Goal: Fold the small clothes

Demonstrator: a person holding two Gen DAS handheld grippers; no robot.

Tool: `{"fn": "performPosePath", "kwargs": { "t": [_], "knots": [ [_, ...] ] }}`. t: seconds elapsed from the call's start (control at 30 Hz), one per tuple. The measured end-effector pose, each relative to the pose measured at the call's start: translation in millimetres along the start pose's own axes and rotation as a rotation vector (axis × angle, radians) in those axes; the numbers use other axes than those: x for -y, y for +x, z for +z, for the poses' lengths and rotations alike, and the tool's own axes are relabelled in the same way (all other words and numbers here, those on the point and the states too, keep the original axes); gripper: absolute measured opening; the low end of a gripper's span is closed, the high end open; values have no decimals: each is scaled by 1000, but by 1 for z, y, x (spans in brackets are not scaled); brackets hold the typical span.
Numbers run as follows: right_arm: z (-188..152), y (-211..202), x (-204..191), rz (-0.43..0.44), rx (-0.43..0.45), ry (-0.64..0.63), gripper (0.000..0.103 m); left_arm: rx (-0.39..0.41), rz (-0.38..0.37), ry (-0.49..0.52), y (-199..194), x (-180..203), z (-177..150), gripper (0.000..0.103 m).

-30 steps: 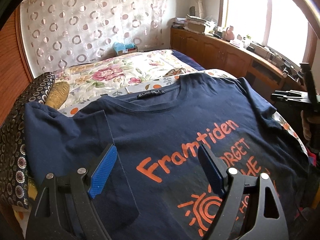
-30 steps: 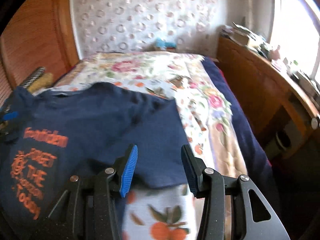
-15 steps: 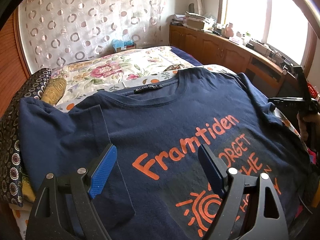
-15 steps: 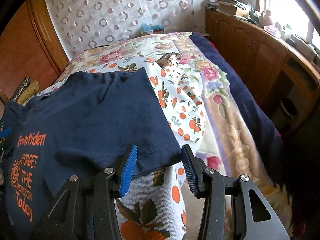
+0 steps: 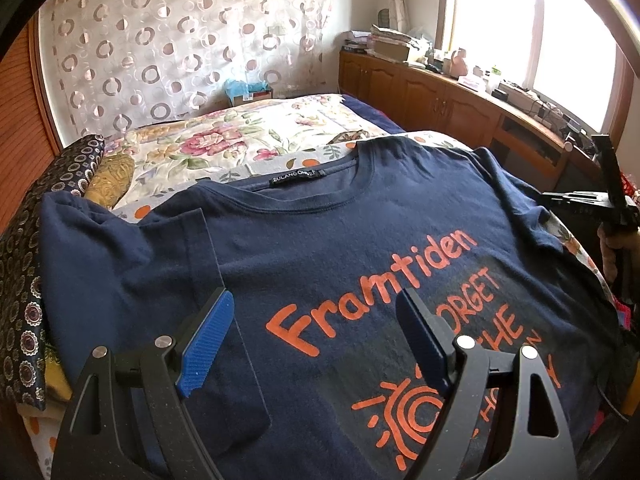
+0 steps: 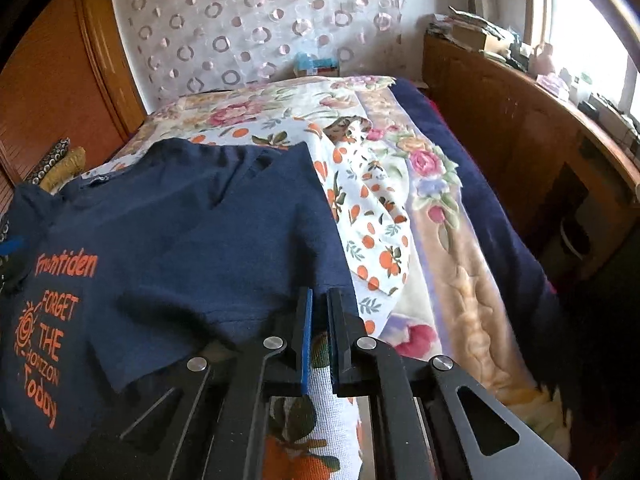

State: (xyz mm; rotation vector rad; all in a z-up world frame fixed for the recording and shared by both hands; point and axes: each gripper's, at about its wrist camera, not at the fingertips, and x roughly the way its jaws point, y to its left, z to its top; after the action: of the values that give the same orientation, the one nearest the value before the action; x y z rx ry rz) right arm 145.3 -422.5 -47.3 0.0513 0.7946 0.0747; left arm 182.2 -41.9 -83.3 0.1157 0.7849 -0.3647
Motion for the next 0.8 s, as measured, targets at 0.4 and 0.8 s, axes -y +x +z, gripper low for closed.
{"fn": "performPosePath", "kwargs": {
  "t": [0.4, 0.8],
  "knots": [
    [47, -17, -88, 192, 128, -203, 4, 19, 25, -25, -14, -11, -4, 84],
    [88, 28, -180, 274, 86, -374, 29, 35, 53, -63, -26, -27, -10, 84]
  ]
}}
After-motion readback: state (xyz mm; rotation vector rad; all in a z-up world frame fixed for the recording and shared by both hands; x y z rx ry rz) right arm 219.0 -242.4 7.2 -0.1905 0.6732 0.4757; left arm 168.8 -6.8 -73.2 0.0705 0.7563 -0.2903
